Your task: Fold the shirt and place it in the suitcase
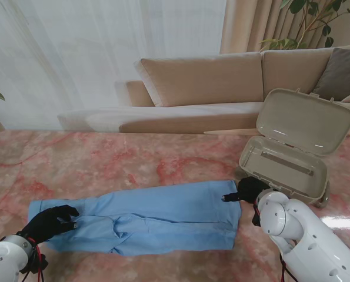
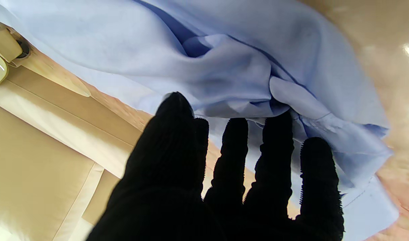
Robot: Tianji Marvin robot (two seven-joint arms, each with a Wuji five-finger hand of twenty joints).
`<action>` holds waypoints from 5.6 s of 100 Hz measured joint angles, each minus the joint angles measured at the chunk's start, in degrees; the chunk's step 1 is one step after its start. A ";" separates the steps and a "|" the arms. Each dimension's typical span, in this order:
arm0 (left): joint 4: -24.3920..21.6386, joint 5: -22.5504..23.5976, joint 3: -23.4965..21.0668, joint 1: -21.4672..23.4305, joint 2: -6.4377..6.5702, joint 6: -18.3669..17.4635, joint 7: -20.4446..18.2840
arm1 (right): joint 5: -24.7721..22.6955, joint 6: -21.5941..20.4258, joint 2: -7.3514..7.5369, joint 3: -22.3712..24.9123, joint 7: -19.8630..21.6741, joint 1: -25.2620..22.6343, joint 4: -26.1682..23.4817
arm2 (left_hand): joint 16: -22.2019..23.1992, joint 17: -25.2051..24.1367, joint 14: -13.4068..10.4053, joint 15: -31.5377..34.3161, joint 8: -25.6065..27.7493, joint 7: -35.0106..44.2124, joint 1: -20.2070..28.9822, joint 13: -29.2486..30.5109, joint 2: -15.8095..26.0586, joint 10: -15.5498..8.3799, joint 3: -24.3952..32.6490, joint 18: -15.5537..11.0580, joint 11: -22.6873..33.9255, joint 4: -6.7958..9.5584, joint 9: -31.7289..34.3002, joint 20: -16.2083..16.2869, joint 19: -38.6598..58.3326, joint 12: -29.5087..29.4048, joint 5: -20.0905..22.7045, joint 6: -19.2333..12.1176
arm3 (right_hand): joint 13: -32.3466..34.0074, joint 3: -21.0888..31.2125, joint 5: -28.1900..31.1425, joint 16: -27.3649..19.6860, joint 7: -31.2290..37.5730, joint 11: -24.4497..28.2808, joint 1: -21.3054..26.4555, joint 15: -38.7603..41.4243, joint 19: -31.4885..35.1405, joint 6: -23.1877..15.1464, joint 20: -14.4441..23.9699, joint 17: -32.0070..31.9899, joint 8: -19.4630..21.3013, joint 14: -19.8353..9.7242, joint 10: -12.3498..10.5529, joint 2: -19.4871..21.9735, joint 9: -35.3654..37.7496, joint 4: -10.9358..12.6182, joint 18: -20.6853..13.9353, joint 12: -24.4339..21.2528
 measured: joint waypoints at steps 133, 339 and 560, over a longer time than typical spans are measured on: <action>0.44 -0.55 0.98 0.10 -0.01 0.51 0.52 | 12.37 0.86 1.26 -4.58 6.24 8.58 5.09 | 0.19 -0.03 0.01 0.00 -0.01 0.00 0.00 0.00 -0.03 0.66 0.14 0.04 0.00 0.00 0.00 0.00 -0.47 0.00 0.00 0.01 | 27.86 19.01 7.84 -4.40 39.55 1.27 28.25 4.64 11.01 -16.38 0.22 28.45 -6.07 -3.90 10.66 -18.48 8.50 -0.85 -0.34 7.61; -3.76 0.66 -3.45 5.28 -2.06 -1.07 8.99 | 52.27 5.53 -9.29 4.48 -17.52 -3.02 -9.10 | 0.64 0.11 0.11 0.78 -0.01 0.00 0.00 0.11 -0.04 0.76 0.16 0.05 0.00 0.00 0.01 0.03 -0.47 0.00 0.00 0.22 | 32.93 32.24 10.25 -0.21 43.65 10.32 32.04 23.03 19.62 -8.40 -1.37 41.84 -1.86 -5.15 -7.16 -28.26 40.61 10.16 1.52 5.97; 6.63 -5.75 10.27 -9.54 2.24 -4.17 -4.70 | 59.63 2.98 -13.33 -11.38 -25.95 9.03 -10.82 | 7.64 -0.07 -3.67 11.24 -0.57 -0.10 0.00 0.91 -0.04 -2.03 0.16 -0.03 4.24 0.00 -0.33 5.17 7.31 3.20 0.00 0.54 | 33.12 33.07 11.34 1.24 43.67 11.32 32.60 26.49 23.99 -7.57 0.83 42.54 -1.85 -5.05 -7.24 -29.95 41.28 12.48 1.22 6.00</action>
